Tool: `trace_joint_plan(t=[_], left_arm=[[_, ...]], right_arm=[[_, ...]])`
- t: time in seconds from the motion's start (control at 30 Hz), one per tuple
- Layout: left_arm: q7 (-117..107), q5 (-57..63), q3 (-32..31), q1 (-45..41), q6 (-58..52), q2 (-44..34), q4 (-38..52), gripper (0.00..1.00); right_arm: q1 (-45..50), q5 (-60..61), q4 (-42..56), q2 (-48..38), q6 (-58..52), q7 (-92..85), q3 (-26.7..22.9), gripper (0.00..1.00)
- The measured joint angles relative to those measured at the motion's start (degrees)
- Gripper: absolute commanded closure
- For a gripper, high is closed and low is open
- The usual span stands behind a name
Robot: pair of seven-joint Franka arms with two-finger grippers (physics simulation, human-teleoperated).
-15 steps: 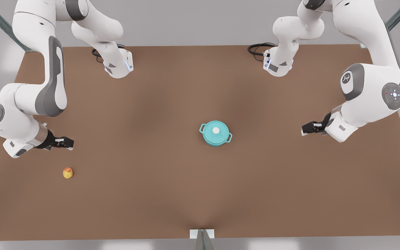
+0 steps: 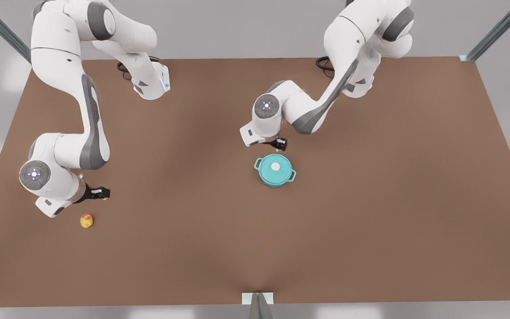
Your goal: Open the pot lid and put the potato into the pot
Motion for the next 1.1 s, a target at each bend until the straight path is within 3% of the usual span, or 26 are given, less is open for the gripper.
trace_joint_plan(t=[0.17, 0.3, 0.63, 1.1], left_arm=[[-10.0, 4.05, 0.43, 1.64, 7.27, 3.39, 2.15, 0.0], [-16.16, 7.2, 0.45, 1.83, 10.44, 6.03, 2.74, 0.0], [-25.82, 10.53, 0.25, 3.07, 17.98, 5.7, -4.9, 0.0], [-32.54, 12.28, 0.27, 3.3, 23.68, 5.52, -10.4, 0.0]], right_arm=[[-5.6, -0.86, -2.83, 3.38, 8.74, -0.31, 1.8, 0.0], [-12.18, -1.08, -2.59, 6.82, 13.87, -0.47, 6.61, 0.0], [-21.18, -5.77, -2.16, 14.79, 23.12, -0.75, 12.78, 0.0], [-24.43, -11.36, 1.18, 22.58, 31.0, -0.89, 14.18, 0.0]])
